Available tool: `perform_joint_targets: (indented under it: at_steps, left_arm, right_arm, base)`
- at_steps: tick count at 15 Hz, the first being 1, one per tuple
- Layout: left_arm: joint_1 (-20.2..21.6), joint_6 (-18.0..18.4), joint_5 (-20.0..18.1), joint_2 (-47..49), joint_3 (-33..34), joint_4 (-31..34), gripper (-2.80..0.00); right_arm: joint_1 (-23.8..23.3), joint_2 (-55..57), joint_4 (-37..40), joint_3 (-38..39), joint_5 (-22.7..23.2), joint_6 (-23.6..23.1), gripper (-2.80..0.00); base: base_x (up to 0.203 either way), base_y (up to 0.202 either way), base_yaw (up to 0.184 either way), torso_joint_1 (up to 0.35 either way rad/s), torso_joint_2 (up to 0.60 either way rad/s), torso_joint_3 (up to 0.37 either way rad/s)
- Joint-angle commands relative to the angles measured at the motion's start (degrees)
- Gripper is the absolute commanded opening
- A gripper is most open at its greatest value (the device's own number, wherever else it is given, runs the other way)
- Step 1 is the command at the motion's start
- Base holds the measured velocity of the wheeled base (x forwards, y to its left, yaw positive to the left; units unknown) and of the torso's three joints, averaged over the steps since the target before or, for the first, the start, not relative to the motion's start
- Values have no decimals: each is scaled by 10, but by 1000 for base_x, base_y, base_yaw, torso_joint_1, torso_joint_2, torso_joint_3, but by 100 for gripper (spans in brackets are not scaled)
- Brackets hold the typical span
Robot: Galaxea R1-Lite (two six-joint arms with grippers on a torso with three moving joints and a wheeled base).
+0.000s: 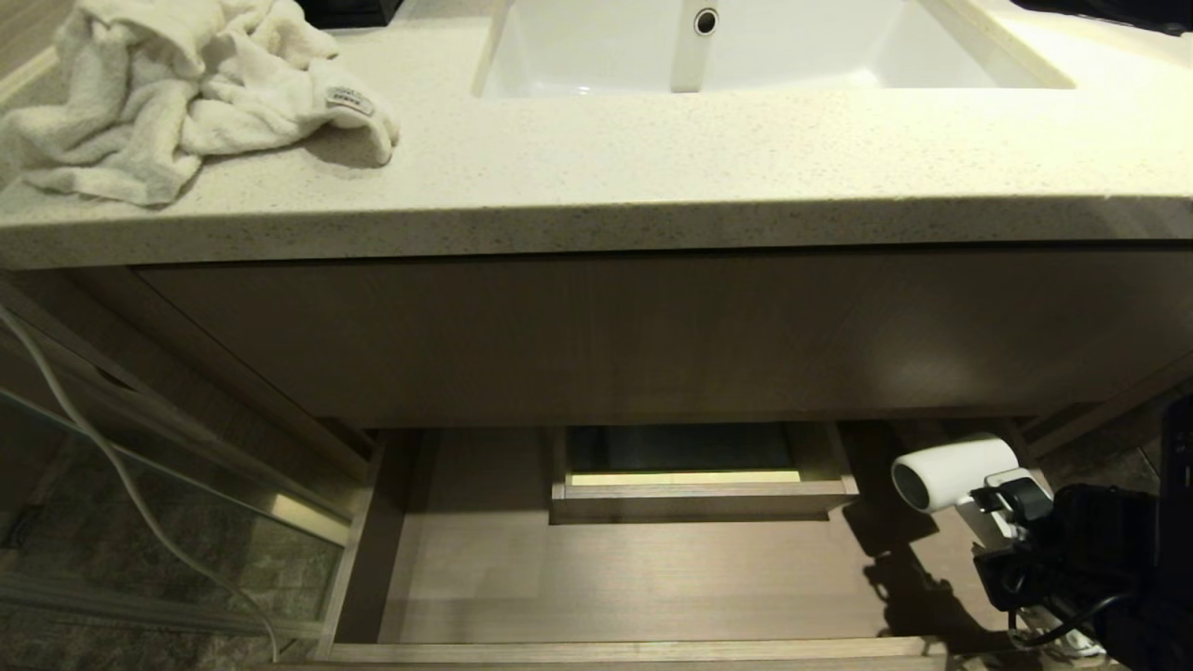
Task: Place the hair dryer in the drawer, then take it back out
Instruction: Place it on the countertop
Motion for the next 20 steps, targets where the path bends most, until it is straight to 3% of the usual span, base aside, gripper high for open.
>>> perform_joint_targets:
  at_steps: [1, 20]
  left_arm:
    - [0, 0, 0, 1, 1, 0, -280]
    - [0, 0, 0, 0, 1, 0, -280]
  right_arm:
    - [0, -22, -4, 15, -3, -1, -280]
    - [11, -204, -4, 83, -20, -1, -280]
  base:
    - [0, 0, 0, 0, 0, 0]
    - [0, 0, 0, 0, 0, 0]
